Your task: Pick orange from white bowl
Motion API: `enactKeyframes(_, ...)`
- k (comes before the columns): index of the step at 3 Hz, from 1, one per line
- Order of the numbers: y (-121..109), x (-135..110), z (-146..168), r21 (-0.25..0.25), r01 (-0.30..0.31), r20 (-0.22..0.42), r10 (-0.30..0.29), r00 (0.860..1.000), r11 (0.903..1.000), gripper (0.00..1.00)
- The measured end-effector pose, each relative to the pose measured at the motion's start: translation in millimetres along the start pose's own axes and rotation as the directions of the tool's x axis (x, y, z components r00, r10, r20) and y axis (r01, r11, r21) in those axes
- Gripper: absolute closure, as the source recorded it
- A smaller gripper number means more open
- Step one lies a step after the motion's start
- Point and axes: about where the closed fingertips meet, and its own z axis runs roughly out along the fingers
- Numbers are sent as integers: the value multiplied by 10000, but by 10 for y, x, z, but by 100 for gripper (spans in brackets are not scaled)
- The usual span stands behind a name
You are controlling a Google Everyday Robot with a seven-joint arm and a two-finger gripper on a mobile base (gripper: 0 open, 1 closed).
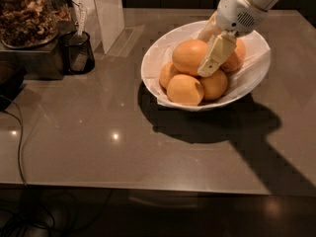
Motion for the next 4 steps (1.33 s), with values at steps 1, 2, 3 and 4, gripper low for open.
enactKeyframes(1,6,53,50,-139,-194,98,195,9998,9997,30)
enactKeyframes(2,-20,24,111,-279,-166,127,170,9998,9995,36)
enactKeyframes(3,-39,-20,123,-352,-121,119,125,9999,9993,42)
enactKeyframes(4,-50,-49,124,-395,-92,104,96,9999,9992,42)
